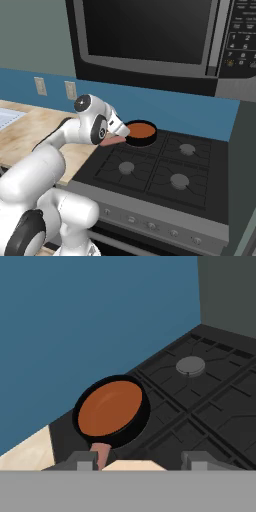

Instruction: Retrieve the steak from the fridge and place it on the saucepan with marinade on the stove.

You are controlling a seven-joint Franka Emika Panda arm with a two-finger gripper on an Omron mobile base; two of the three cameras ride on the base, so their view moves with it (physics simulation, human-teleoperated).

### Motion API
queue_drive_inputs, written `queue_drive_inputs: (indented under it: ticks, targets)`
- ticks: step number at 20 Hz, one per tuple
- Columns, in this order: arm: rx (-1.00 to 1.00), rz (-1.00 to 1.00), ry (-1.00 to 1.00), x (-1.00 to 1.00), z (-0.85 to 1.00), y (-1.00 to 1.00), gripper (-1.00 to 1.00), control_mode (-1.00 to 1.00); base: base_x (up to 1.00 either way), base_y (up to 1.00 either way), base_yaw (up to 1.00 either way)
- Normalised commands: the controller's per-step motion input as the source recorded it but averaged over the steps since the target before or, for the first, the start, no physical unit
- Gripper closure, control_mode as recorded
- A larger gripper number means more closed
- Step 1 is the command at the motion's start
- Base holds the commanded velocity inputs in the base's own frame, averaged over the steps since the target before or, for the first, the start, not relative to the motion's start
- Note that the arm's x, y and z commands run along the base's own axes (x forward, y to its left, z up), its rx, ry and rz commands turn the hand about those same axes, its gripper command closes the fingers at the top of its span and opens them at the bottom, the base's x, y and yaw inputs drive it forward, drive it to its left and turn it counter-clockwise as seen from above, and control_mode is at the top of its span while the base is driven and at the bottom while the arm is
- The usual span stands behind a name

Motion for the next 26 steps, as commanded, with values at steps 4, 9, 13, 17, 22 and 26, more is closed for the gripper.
queue_drive_inputs:
  ticks: [4,9,13,17,22,26]
  targets:
    - [0.0,0.0,0.0,0.45,-0.14,-0.16,1.0,-1.0,0.0,0.0,0.0]
    - [0.0,0.0,0.0,0.48,-0.11,-0.11,1.0,-1.0,0.0,0.0,0.0]
    - [0.0,0.0,0.0,0.46,-0.14,-0.08,1.0,-1.0,0.0,0.0,0.0]
    - [0.0,0.0,0.0,0.42,-0.16,-0.11,1.0,-1.0,0.0,0.0,0.0]
    - [0.0,0.02,0.0,0.35,-0.17,-0.17,1.0,-1.0,0.0,0.0,0.0]
    - [0.0,0.03,0.0,0.34,-0.17,-0.17,1.0,-1.0,0.0,0.0,0.0]
